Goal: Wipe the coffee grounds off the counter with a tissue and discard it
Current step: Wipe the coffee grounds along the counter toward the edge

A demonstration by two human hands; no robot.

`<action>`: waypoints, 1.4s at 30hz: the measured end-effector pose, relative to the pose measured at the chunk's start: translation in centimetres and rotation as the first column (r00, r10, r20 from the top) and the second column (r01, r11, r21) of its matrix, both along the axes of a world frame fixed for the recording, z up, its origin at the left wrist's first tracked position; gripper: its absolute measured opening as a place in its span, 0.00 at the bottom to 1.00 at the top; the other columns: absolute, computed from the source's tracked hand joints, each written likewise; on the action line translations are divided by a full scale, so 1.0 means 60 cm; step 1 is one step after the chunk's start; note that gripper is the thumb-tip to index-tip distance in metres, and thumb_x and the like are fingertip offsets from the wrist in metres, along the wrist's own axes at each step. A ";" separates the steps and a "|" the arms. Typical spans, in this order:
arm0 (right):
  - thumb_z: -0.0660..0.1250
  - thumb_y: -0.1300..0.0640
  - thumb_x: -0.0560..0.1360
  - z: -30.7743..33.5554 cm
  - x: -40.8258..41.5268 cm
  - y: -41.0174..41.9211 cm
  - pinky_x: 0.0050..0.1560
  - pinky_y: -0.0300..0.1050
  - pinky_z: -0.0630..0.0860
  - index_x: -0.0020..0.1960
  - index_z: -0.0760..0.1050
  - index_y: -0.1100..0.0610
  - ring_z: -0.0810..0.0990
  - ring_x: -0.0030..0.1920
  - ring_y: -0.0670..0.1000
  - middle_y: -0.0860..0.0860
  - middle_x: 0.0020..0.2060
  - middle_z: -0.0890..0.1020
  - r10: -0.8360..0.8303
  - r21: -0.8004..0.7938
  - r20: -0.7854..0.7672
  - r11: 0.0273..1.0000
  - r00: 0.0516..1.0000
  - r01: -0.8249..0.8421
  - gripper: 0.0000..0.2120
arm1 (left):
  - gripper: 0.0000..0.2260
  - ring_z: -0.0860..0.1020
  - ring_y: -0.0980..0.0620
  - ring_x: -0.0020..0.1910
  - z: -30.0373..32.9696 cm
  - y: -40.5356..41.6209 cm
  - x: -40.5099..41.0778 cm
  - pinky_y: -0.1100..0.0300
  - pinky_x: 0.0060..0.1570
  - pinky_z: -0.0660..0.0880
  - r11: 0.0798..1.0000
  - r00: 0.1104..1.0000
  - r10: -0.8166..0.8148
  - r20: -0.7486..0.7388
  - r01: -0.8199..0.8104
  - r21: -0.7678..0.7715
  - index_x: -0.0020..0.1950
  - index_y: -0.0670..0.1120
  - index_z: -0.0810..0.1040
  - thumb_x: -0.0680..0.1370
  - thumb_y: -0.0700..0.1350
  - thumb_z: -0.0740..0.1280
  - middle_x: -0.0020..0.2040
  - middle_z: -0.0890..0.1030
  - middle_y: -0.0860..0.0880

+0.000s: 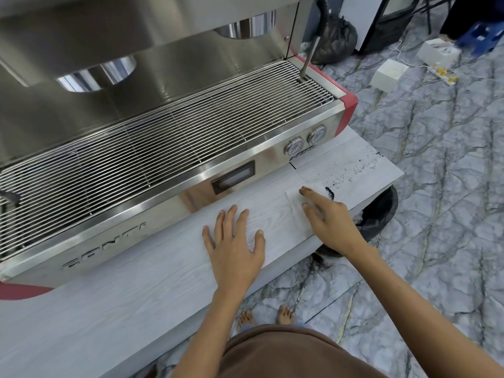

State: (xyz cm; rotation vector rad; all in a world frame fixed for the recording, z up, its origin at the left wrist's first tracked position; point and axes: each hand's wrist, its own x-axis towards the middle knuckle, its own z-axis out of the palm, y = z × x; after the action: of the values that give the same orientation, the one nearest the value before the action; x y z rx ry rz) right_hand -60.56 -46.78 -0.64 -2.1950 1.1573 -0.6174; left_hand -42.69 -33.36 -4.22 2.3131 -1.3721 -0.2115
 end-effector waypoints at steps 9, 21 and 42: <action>0.62 0.60 0.79 -0.045 0.014 0.025 0.71 0.54 0.62 0.68 0.70 0.64 0.66 0.71 0.55 0.59 0.68 0.72 -0.042 -0.193 -0.152 0.981 0.988 0.012 0.18 | 0.24 0.57 0.49 0.78 -0.006 0.000 0.001 0.38 0.76 0.48 1.000 1.000 -0.013 0.001 0.013 -0.005 0.74 0.54 0.68 0.78 0.58 0.57 0.78 0.63 0.52; 0.58 0.61 0.79 -0.056 -0.006 -0.014 0.70 0.55 0.64 0.66 0.73 0.62 0.70 0.69 0.56 0.58 0.66 0.74 -0.001 -0.248 -0.170 0.968 0.985 -0.042 0.17 | 0.27 0.51 0.52 0.79 0.023 -0.043 -0.026 0.40 0.77 0.42 0.999 0.977 -0.044 -0.206 0.040 -0.024 0.76 0.54 0.63 0.77 0.56 0.57 0.78 0.60 0.53; 0.60 0.71 0.77 -0.035 -0.074 -0.081 0.67 0.53 0.69 0.65 0.74 0.61 0.73 0.66 0.55 0.57 0.64 0.76 0.068 -0.186 0.034 0.981 0.997 -0.060 0.18 | 0.24 0.52 0.53 0.79 0.014 -0.129 -0.090 0.44 0.77 0.42 0.999 1.000 0.017 0.017 -0.018 0.051 0.76 0.56 0.65 0.80 0.60 0.54 0.78 0.61 0.55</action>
State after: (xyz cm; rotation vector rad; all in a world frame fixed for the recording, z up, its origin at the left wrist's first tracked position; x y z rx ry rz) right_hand -65.02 -51.65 -2.72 -2.3538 1.0408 -0.7650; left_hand -48.06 -41.12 -3.36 2.3728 -1.3691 -0.2257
